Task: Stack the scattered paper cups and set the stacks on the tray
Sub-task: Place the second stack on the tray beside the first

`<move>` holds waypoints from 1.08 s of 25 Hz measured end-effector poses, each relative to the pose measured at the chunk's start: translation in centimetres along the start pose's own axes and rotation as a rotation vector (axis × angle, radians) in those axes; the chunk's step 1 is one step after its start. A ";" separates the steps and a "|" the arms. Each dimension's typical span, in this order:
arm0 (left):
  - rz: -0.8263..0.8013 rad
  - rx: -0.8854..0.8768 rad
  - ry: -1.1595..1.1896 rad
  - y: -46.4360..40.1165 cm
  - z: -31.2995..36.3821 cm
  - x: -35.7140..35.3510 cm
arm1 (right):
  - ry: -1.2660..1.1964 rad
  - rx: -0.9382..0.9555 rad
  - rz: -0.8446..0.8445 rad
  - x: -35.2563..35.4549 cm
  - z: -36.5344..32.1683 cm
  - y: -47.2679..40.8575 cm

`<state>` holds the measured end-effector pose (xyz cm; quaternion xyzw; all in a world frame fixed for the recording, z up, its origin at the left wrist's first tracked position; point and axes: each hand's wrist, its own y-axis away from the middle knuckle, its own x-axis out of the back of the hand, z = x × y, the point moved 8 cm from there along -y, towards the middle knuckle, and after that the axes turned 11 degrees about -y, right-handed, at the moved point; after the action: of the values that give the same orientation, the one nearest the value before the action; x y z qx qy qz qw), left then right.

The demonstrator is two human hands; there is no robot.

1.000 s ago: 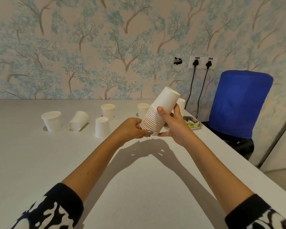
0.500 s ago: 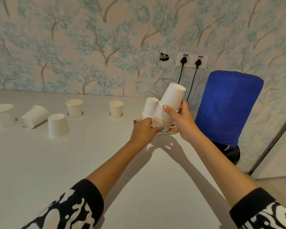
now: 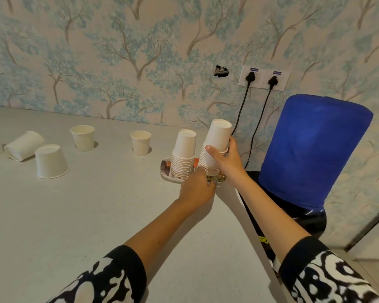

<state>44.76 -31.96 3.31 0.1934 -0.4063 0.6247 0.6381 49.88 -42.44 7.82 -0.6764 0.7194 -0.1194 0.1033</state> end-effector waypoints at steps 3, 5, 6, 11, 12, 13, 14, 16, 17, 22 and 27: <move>-0.021 0.065 -0.203 -0.6 -0.5 -1.1 | 0.022 -0.008 0.001 0.3 1.3 -1.2; -0.040 0.074 -0.324 -0.6 -0.6 -1.8 | 0.054 -0.018 0.003 0.4 2.1 -1.4; -0.052 0.072 -0.362 -0.7 -0.6 -2.2 | 0.065 -0.025 0.005 0.4 2.5 -1.4; -0.074 0.064 -0.410 -1.0 -0.8 -2.7 | 0.124 -0.057 0.011 0.2 3.2 -1.8; -0.071 0.058 -0.409 -0.9 -0.8 -2.5 | 0.146 -0.064 0.002 0.0 3.1 -1.9; -0.068 0.050 -0.404 -0.9 -0.7 -2.4 | 0.163 -0.075 -0.004 -0.2 3.0 -2.0; -0.067 0.041 -0.397 -0.8 -0.7 -2.3 | 0.172 -0.089 -0.008 -0.3 2.9 -2.0; -0.064 0.015 -0.388 -0.5 -0.7 -2.1 | 0.178 -0.108 -0.021 -0.4 2.9 -1.7; -0.064 0.003 -0.388 -0.3 -0.7 -2.0 | 0.183 -0.118 -0.028 -0.4 2.9 -1.6; -0.015 -0.051 -0.367 1.3 -0.9 -0.5 | 0.257 -0.193 -0.010 0.2 3.0 -0.6; 0.137 -0.116 -0.263 4.0 -1.0 2.5 | 0.312 -0.118 0.160 0.7 1.6 1.4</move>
<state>40.99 -29.02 3.54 0.2083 -0.5340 0.6115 0.5455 49.02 -43.13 5.91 -0.5951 0.7840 -0.1719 -0.0403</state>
